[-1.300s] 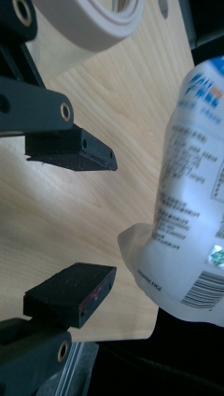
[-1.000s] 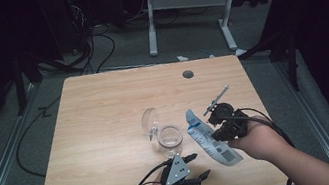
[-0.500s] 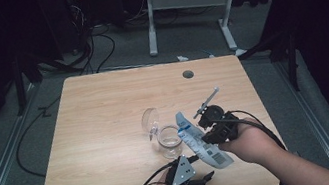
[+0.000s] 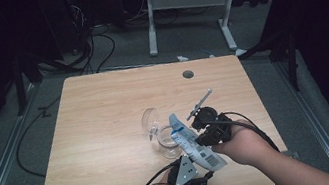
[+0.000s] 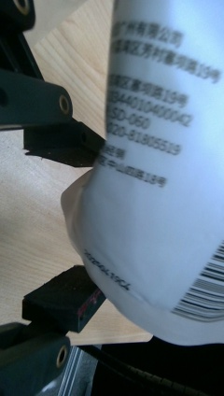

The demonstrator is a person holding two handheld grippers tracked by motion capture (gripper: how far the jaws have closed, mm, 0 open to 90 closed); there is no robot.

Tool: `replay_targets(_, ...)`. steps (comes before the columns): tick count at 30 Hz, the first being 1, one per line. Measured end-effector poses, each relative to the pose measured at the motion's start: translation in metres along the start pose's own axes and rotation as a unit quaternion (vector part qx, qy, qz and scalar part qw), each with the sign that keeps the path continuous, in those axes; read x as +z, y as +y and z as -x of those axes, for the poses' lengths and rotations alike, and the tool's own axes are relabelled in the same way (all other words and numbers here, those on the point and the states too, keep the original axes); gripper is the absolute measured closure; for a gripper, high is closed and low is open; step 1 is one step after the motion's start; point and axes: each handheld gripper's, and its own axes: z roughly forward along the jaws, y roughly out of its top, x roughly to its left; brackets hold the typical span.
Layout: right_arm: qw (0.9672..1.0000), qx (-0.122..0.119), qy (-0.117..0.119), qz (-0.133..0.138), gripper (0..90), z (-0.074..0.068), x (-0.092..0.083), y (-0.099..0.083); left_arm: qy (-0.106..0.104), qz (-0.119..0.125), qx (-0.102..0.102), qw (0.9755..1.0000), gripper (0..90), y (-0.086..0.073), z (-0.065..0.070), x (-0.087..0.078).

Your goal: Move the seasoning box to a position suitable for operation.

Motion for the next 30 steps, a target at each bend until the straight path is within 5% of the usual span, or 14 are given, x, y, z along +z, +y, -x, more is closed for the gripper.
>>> replay_targets(12, 0.9999, 0.004, -0.006, -0.009, 90.0, 0.004, 0.002, 0.0, 0.023, -0.001, 0.012, 0.9997, 58.0, 0.002, 0.005, 0.0)
replay_targets(22, 0.9998, -0.007, -0.013, -0.016, 90.0, 0.002, 0.004, 0.007, 0.035, -0.005, 0.015, 0.9993, 59.8, 0.003, 0.007, -0.002)
replay_targets(30, 0.9998, -0.012, -0.014, -0.01, 90.0, 0.004, 0.005, 0.016, 0.039, -0.002, -0.004, 0.9992, 60.2, 0.009, 0.001, -0.003)
